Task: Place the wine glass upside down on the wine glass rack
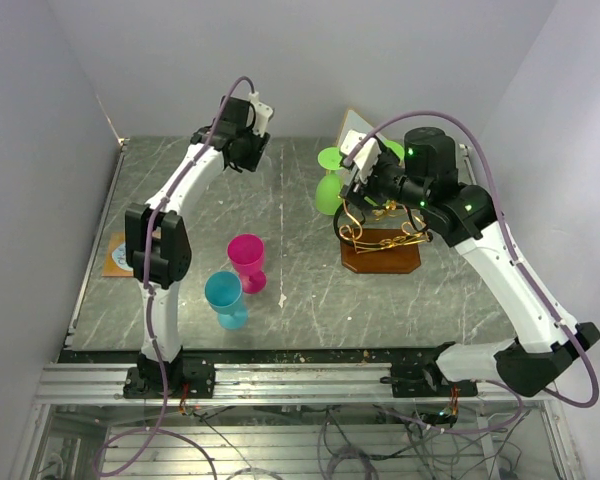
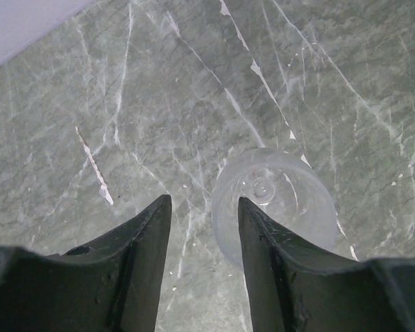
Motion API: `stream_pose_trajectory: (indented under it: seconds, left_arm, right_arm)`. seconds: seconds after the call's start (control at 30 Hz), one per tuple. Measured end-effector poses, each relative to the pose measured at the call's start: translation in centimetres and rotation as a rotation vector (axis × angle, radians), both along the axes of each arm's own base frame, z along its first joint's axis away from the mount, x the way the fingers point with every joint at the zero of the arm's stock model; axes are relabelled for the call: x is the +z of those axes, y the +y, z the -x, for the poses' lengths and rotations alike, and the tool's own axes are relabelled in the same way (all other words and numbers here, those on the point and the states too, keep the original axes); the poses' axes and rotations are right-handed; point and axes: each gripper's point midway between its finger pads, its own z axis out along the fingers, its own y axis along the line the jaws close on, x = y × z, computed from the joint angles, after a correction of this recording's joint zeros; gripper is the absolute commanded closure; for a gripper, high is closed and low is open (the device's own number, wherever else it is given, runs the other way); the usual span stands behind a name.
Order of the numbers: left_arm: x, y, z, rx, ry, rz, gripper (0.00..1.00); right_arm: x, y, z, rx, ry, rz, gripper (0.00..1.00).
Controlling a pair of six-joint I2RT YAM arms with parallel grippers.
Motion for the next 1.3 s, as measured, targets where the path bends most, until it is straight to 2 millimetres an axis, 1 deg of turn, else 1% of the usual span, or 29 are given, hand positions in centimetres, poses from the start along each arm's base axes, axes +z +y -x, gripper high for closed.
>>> stream_pose_trajectory:
  seconds: [0.07, 0.17, 0.3, 0.33, 0.53, 0.6, 0.63, 0.67, 0.73, 0.83, 0.97, 1.03, 1.1, 1.13, 1.2, 1.3]
  left_arm:
    - [-0.1, 0.0, -0.2, -0.001, 0.0, -0.003, 0.55]
    - [-0.3, -0.1, -0.3, -0.002, 0.004, -0.004, 0.67]
    - [0.0, -0.2, -0.6, -0.004, 0.0, -0.002, 0.91]
    - [0.2, -0.2, -0.5, -0.005, -0.001, -0.002, 0.93]
    - [1.0, -0.1, -0.4, -0.017, -0.007, -0.012, 0.93]
    - [1.6, 0.0, 0.0, -0.025, -0.011, -0.018, 0.93]
    - [2.3, 0.2, 0.2, -0.03, -0.02, -0.022, 0.93]
    - [3.3, 0.4, 0.7, -0.036, -0.038, -0.024, 0.93]
    - [5.9, 0.8, 1.9, -0.043, -0.083, -0.02, 0.93]
    - [11.6, 1.7, 4.3, -0.049, -0.199, 0.006, 0.93]
    - [21.0, 2.8, 8.6, -0.058, -0.41, 0.084, 0.93]
    - [24.6, 3.1, 10.5, -0.068, -0.492, 0.126, 0.93]
    - [27.5, 3.1, 12.3, -0.08, -0.558, 0.177, 0.93]
    - [28.4, 3.1, 13.0, -0.086, -0.576, 0.2, 0.93]
    - [29.4, 2.8, 13.9, -0.099, -0.591, 0.242, 0.93]
    - [29.7, 1.9, 14.6, -0.122, -0.569, 0.312, 0.93]
  right_arm:
    - [0.0, -0.1, 0.1, 0.001, -0.001, -0.001, 0.3]
    - [-0.2, -0.2, 0.2, 0.0, 0.0, -0.001, 0.3]
    - [-0.4, -0.6, 0.1, -0.01, 0.004, -0.002, 0.3]
    - [-0.3, -0.8, 0.1, -0.013, 0.002, -0.004, 0.3]
    - [0.6, -1.9, -0.1, -0.034, -0.012, -0.037, 0.27]
    - [1.0, -2.4, -0.3, -0.048, -0.015, -0.057, 0.27]
    - [1.2, -2.8, -0.5, -0.061, -0.017, -0.068, 0.27]
    - [1.5, -3.2, -0.8, -0.079, -0.018, -0.083, 0.27]
    - [1.8, -3.9, -1.3, -0.106, -0.019, -0.107, 0.26]
    - [2.3, -4.5, -1.8, -0.137, -0.014, -0.144, 0.25]
    - [2.8, -5.2, -2.4, -0.158, 0.006, -0.203, 0.24]
    - [3.1, -5.4, -2.7, -0.161, 0.019, -0.234, 0.22]
    - [3.4, -5.5, -2.9, -0.16, 0.034, -0.264, 0.2]
    - [3.6, -5.6, -3.0, -0.156, 0.042, -0.286, 0.2]
    - [3.9, -5.5, -3.0, -0.144, 0.056, -0.316, 0.2]
    - [4.3, -5.0, -2.9, -0.113, 0.096, -0.38, 0.2]
